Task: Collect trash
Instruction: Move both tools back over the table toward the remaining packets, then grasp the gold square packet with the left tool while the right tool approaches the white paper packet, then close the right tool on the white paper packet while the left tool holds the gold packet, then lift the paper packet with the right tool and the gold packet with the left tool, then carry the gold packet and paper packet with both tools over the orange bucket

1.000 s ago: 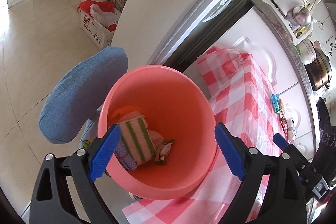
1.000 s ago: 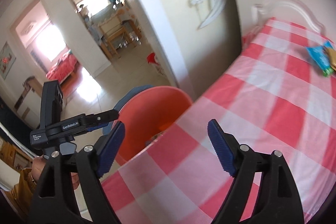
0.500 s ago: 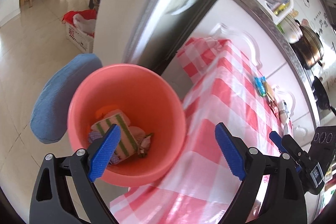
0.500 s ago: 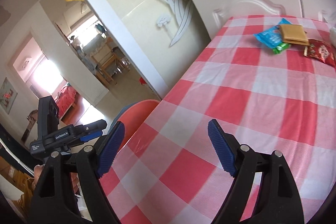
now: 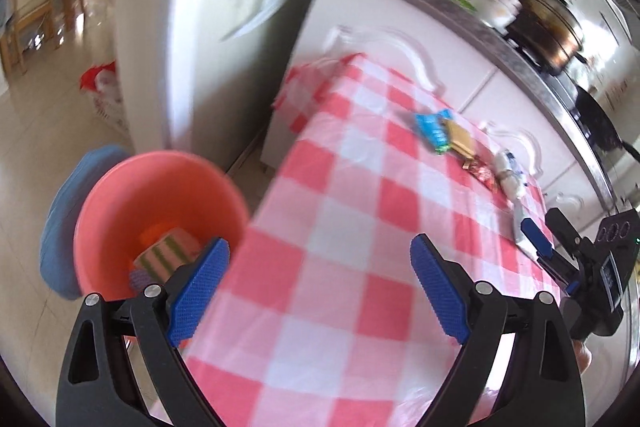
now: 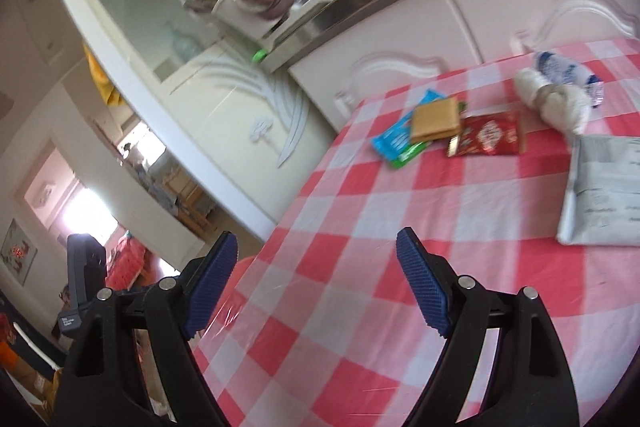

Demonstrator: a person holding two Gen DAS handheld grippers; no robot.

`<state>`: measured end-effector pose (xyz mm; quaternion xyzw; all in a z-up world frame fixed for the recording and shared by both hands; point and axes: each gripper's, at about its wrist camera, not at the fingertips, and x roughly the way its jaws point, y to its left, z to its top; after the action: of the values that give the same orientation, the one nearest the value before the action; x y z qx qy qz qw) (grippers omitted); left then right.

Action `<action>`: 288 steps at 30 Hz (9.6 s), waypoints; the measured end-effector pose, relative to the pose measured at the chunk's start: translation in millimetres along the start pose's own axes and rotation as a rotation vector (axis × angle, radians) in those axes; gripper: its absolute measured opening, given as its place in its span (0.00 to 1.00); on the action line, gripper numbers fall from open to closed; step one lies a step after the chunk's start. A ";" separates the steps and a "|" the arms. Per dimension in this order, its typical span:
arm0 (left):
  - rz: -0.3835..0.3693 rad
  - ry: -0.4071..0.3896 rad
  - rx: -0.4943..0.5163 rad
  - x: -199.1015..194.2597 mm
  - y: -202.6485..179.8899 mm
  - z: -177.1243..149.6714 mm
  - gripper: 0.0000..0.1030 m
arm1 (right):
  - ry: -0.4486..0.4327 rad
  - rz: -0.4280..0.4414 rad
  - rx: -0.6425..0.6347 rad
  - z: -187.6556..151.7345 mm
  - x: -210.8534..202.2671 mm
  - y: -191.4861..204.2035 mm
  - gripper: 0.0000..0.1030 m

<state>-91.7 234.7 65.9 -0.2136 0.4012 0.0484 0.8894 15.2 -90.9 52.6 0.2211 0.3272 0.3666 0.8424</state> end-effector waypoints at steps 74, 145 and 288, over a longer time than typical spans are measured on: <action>-0.174 0.185 0.373 109.8 -220.1 -31.4 0.74 | -0.007 -0.544 0.155 30.1 -85.9 -157.0 0.90; -0.071 0.088 0.615 128.3 -244.0 -90.0 0.62 | 0.284 -0.571 -0.312 34.9 -19.2 -119.8 0.95; 0.036 -0.153 -0.286 -13.3 186.8 -22.1 0.60 | 0.585 0.139 -0.302 -53.5 221.9 219.1 0.08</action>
<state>-164.0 395.4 -1.0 -0.3267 0.3248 0.1372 0.8769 -11.8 224.2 63.6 0.0011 0.4815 0.5153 0.7090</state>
